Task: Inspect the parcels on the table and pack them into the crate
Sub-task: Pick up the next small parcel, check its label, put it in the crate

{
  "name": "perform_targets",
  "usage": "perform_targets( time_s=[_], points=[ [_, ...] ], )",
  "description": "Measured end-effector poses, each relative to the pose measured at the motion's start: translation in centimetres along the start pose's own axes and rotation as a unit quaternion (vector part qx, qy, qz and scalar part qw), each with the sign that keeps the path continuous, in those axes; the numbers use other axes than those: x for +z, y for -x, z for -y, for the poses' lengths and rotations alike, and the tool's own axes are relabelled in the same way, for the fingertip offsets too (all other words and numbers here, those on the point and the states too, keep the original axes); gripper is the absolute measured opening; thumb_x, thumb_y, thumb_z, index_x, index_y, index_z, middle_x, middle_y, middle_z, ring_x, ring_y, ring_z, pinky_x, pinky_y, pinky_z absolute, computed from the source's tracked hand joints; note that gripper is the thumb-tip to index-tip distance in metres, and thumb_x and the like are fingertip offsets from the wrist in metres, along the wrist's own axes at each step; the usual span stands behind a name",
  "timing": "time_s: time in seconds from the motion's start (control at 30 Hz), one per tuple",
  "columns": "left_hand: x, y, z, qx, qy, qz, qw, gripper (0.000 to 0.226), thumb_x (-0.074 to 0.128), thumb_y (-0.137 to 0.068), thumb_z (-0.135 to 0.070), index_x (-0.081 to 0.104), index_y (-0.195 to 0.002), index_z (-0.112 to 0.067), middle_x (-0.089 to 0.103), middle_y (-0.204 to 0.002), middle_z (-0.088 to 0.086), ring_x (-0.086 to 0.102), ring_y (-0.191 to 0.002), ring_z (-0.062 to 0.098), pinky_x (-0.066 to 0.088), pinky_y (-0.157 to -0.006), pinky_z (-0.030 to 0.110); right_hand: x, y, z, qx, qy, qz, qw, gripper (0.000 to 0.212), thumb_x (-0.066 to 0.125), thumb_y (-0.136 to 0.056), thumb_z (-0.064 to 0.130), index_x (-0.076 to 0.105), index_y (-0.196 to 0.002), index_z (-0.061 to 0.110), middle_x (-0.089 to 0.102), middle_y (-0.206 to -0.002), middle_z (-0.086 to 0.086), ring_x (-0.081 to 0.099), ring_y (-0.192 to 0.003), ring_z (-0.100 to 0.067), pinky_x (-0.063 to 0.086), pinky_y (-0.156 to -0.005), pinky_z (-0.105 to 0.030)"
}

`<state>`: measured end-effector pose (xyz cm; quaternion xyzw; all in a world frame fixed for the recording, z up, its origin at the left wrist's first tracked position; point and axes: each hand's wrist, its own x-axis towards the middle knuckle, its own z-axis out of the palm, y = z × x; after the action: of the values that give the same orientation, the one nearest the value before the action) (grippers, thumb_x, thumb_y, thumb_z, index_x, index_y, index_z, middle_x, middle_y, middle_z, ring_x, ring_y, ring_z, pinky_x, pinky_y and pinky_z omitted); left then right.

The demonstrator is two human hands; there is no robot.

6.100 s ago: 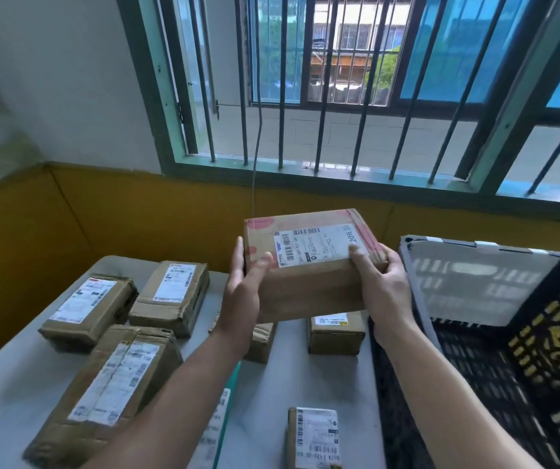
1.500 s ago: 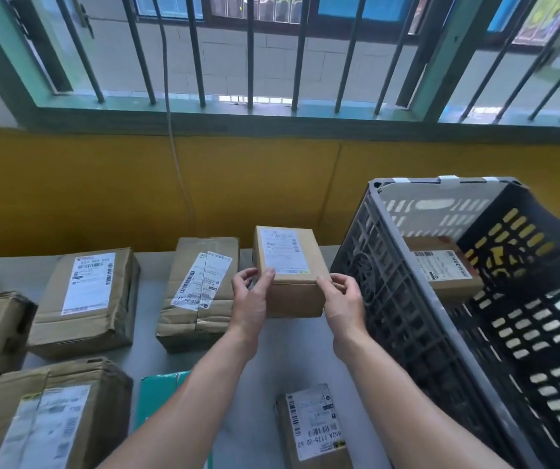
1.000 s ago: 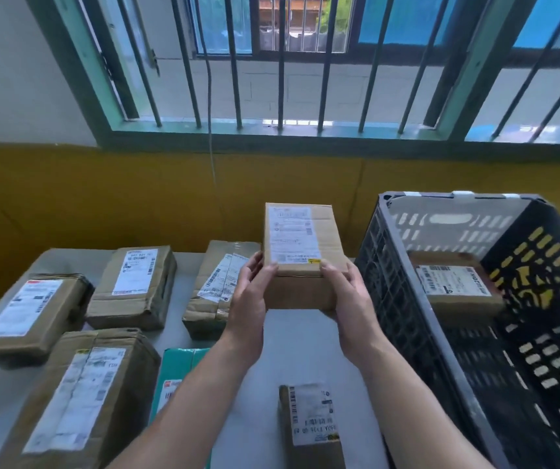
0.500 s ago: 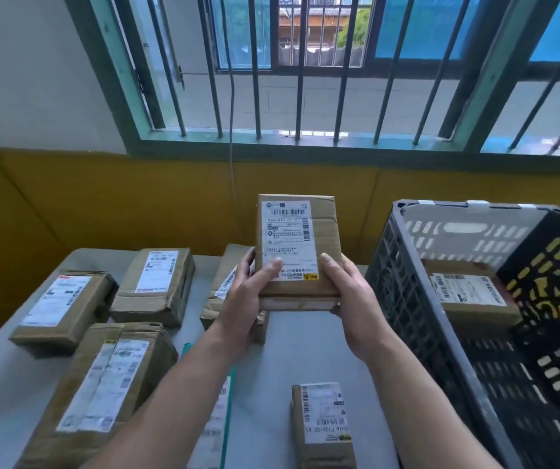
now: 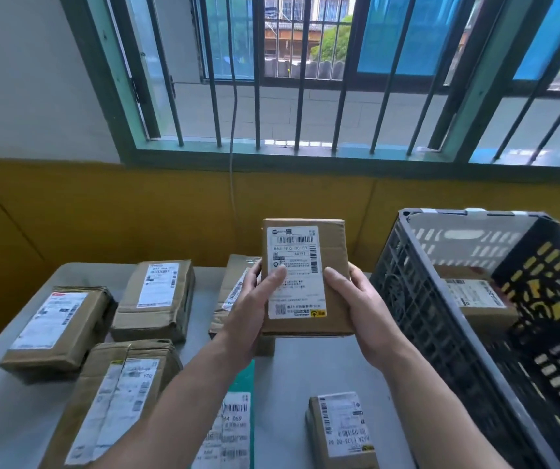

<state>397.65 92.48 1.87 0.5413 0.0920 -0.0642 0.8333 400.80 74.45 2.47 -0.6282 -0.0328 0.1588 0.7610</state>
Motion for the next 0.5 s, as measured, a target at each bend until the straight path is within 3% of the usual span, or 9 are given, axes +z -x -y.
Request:
perform_targets(
  time_s=[0.13,0.37,0.5],
  points=[
    [0.2,-1.1,-0.4,-0.013,-0.015,-0.011,1.0,0.076,0.071,-0.089,-0.049,0.034,-0.152,-0.026,0.071,-0.124,0.015,0.073,-0.108,0.034,0.058,-0.092,0.057,-0.4,-0.1,-0.8,0.005,0.007,-0.012,1.0,0.069,0.073,-0.083,0.042,0.046,-0.145,0.028,0.075,-0.119,-0.005,0.074,-0.106,-0.025,0.063,-0.081,-0.038],
    [0.8,-1.7,0.6,-0.006,-0.004,-0.012,1.0,0.071,0.077,-0.083,-0.039,0.042,-0.144,-0.028,0.072,-0.122,0.013,0.074,-0.105,0.03,0.063,-0.078,0.043,-0.8,-1.2,0.0,0.013,0.012,-0.034,0.999,0.064,0.073,-0.084,0.053,0.05,-0.139,0.03,0.076,-0.115,-0.004,0.074,-0.105,-0.024,0.061,-0.089,-0.048],
    [0.7,-2.3,0.2,-0.007,-0.007,-0.018,1.0,0.072,0.073,-0.085,-0.05,0.039,-0.144,-0.028,0.071,-0.122,0.014,0.074,-0.106,0.031,0.06,-0.089,0.053,-0.5,-1.5,-0.5,0.011,0.014,-0.046,0.999,0.064,0.073,-0.082,0.051,0.05,-0.138,0.03,0.077,-0.111,-0.003,0.075,-0.102,-0.023,0.061,-0.089,-0.048]
  ],
)
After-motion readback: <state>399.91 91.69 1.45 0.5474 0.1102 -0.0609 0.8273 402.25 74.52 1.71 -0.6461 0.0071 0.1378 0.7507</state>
